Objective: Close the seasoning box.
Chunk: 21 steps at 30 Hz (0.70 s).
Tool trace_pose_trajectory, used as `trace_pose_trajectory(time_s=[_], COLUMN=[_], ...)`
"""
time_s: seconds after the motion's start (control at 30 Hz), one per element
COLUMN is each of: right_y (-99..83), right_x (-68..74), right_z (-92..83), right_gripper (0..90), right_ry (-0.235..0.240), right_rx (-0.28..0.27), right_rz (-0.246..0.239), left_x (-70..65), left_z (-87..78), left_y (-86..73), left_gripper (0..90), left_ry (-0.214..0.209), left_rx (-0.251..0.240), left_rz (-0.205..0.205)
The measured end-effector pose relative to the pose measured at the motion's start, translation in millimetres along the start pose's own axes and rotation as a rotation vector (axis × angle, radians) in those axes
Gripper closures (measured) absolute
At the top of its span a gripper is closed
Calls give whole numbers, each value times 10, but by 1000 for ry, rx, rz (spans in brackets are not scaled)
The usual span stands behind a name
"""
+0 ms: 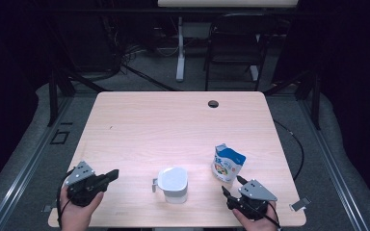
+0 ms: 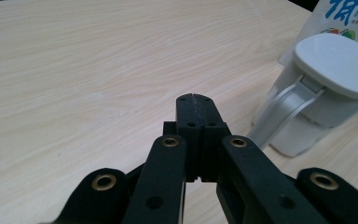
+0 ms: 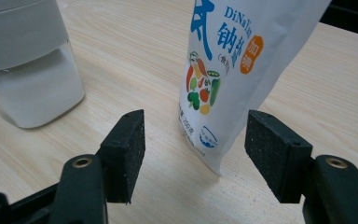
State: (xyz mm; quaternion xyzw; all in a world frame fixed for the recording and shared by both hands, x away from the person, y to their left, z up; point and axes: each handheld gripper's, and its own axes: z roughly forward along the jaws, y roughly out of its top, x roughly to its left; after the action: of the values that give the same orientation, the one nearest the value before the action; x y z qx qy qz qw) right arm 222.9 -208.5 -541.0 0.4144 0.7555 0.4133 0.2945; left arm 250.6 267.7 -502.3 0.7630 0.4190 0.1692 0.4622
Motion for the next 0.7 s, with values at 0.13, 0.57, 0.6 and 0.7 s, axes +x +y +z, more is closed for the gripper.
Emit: trace_pose_trajectory(time_s=[0.13,0.57,0.6,0.7], right_y=[-14,-52,-54,-57], right_x=[-15,-29,-30,-36], right_z=[8,43,44,41], right_gripper=[377,377,377,377], right_ry=[0,-2,-3,-5], right_rx=[12,30,29,33], right_rz=[1,1,2,1], left_x=[113,424,436,465], left_z=[-86,-131,-132,-139], left_y=[-163,-459,-464,-489], left_gripper=[900,865,859,832], left_ry=[29,83,81,85], left_rx=[9,30,38,46], left_rz=[-13,-87,-94,-111])
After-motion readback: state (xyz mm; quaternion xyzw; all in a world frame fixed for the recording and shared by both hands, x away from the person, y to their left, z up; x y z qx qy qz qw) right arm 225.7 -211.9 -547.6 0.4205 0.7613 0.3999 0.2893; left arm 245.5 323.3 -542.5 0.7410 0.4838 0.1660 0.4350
